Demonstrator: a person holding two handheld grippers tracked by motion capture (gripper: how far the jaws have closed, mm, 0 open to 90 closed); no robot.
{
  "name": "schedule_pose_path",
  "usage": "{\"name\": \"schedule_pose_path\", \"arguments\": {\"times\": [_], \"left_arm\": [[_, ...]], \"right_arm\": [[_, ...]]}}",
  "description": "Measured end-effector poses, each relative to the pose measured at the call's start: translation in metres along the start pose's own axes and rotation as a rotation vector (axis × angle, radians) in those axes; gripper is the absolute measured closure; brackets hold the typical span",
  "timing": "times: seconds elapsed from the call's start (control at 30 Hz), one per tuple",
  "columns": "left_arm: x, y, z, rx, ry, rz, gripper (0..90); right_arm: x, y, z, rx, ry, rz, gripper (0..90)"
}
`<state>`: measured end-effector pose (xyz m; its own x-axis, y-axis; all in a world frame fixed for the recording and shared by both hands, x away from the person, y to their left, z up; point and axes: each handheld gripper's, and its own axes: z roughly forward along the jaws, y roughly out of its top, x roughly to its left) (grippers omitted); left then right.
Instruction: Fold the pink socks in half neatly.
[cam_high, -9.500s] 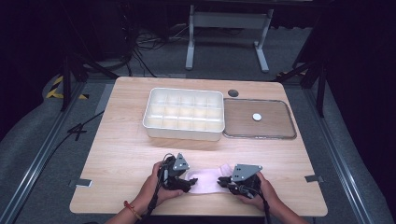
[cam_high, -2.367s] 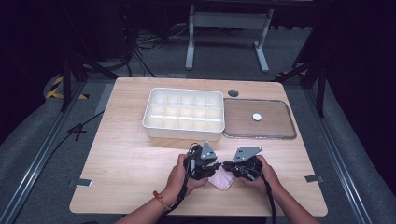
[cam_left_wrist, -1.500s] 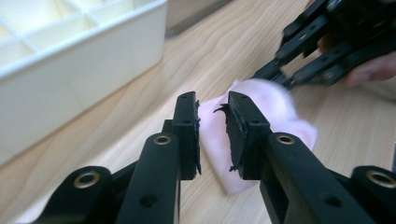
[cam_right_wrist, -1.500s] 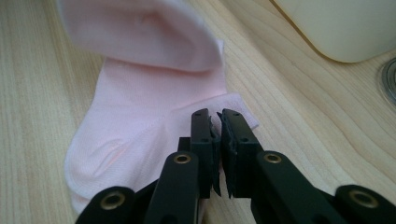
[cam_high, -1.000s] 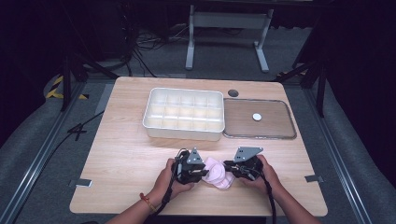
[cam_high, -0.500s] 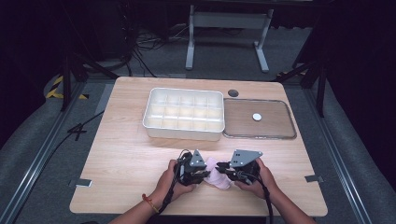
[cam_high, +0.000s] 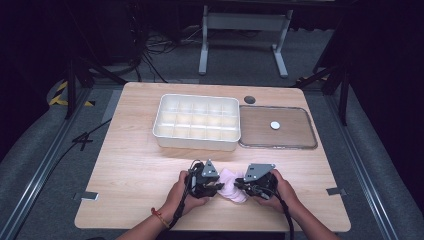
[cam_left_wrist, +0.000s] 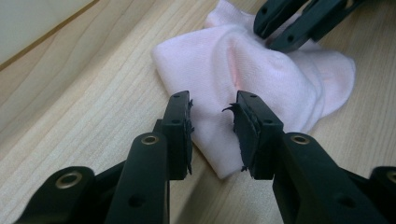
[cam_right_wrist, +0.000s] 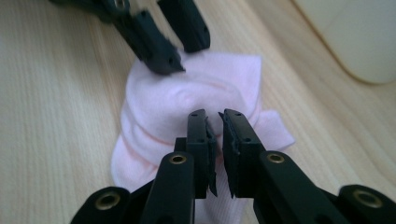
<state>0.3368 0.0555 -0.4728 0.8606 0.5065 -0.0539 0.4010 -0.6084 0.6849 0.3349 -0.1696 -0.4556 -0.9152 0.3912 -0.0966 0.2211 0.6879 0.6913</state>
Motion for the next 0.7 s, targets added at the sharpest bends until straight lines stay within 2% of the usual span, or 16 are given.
{"name": "schedule_pose_path", "arguments": {"times": [0.13,0.17,0.3,0.43,0.57,0.7], "left_arm": [[0.001,0.0,0.0,0.001,0.0,0.004,66.6],[0.001,0.0,0.0,-0.001,0.002,0.01,66.6],[0.0,0.0,0.0,0.0,0.006,0.011,66.5],[0.0,-0.001,0.0,-0.002,0.006,0.013,66.4],[0.001,-0.001,0.001,-0.001,0.002,0.006,65.7],[0.001,0.0,0.001,-0.002,0.005,0.005,65.2]], "right_arm": [[0.003,0.01,-0.011,-0.097,-0.002,0.018,82.8],[0.006,0.014,-0.008,-0.105,-0.004,0.001,83.2],[0.009,0.016,0.001,-0.069,0.006,-0.023,83.5],[0.006,0.01,0.014,0.029,0.034,-0.013,83.4],[0.004,0.005,0.014,0.044,0.048,0.017,83.7],[0.011,0.007,0.013,0.068,0.012,-0.03,83.8]]}}
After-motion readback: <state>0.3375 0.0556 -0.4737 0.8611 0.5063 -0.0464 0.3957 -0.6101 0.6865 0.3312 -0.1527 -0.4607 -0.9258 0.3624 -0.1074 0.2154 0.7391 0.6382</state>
